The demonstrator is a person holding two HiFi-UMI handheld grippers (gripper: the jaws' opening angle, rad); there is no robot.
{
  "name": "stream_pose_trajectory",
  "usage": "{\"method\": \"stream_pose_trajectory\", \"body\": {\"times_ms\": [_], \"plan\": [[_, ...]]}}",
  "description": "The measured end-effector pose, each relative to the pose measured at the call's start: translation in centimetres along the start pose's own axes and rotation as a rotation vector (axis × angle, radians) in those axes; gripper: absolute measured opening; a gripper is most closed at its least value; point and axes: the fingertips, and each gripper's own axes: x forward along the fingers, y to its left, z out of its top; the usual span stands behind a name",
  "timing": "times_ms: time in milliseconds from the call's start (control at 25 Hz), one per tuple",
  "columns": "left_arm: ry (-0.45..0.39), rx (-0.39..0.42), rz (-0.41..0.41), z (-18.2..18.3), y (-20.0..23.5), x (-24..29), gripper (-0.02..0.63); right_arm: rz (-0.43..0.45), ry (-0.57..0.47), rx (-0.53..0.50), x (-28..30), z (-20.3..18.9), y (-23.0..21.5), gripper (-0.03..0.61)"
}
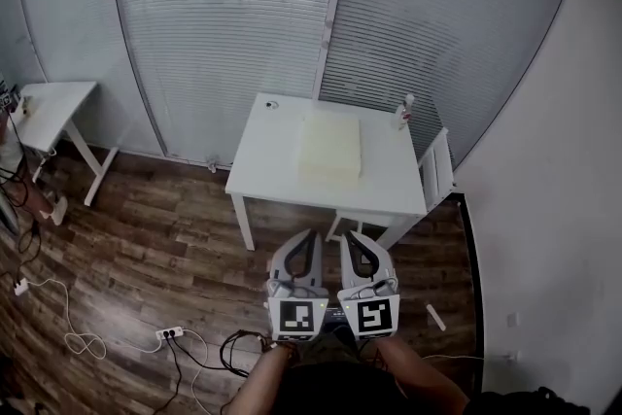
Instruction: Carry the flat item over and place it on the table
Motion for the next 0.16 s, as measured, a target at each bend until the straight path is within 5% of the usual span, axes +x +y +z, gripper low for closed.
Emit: {"method": "stream_pose_trajectory", "body": {"times_ms": [160], "plan": [[0.001,0.007,-0.01,-0.44,0.69,0.09,0.004,-0.009,-0.042,-0.009,0.93,0.68,0.37,-0.003]]}}
